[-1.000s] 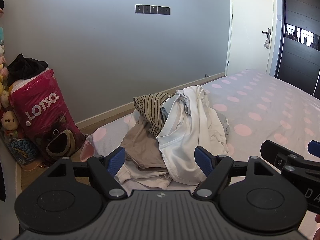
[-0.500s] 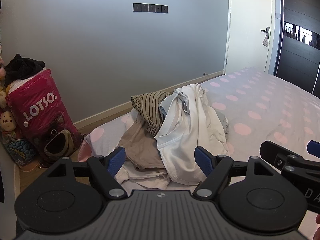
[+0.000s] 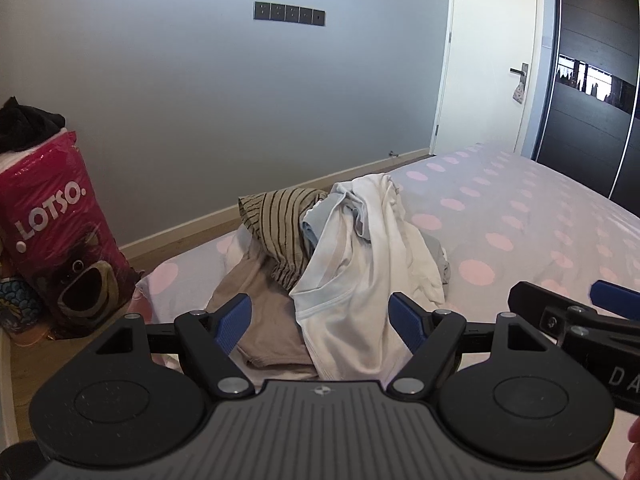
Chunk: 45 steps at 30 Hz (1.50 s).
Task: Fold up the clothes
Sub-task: 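Grasp the cream shirt with both grippers and lift it off the pile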
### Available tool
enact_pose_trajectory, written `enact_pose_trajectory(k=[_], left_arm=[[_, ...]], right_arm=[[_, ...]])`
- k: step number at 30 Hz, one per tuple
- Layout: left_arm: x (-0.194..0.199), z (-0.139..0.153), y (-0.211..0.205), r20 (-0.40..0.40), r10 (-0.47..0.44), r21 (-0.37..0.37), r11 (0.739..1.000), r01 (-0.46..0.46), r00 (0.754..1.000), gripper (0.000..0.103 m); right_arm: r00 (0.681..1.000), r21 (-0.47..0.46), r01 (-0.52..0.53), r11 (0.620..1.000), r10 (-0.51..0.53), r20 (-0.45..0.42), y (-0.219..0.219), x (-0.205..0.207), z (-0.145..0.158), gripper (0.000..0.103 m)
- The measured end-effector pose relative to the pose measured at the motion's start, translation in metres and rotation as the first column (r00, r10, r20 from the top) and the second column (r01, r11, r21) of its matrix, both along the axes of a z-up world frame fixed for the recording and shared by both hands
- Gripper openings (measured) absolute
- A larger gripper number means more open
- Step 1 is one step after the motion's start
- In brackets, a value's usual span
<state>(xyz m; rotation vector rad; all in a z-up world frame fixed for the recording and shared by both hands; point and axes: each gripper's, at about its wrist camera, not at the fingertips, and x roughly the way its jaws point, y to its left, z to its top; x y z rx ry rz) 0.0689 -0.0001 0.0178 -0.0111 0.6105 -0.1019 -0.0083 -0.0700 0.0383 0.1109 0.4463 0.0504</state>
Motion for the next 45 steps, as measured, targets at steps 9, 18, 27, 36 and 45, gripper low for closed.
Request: enact_pose_trajectory(k=[9, 18, 27, 36, 45], left_arm=[[0.073, -0.049, 0.005, -0.101, -0.006, -0.008, 1.000, 0.005, 0.995, 0.053], [0.100, -0.091, 0.007, -0.196, -0.066, -0.093, 0.995, 0.048, 0.978, 0.033], [0.076, -0.070, -0.014, -0.101, -0.209, -0.172, 0.967, 0.190, 0.973, 0.004], [0.015, -0.025, -0.070, 0.036, -0.445, -0.155, 0.882, 0.445, 0.895, 0.001], [-0.051, -0.007, -0.118, 0.049, -0.638, -0.061, 0.766, 0.640, 0.768, 0.001]], right_arm=[[0.984, 0.025, -0.100, 0.995, 0.102, -0.148, 0.010, 0.080, -0.047, 0.050], [0.970, 0.013, -0.107, 0.994, 0.107, -0.219, 0.025, 0.126, -0.086, 0.043], [0.982, 0.006, -0.024, 1.000, 0.024, -0.188, 0.010, 0.126, -0.084, 0.002], [0.987, -0.114, 0.159, 0.981, -0.154, 0.051, -0.050, 0.042, 0.008, 0.002], [0.897, -0.195, 0.442, 0.876, -0.423, 0.131, -0.150, -0.100, 0.063, 0.002]])
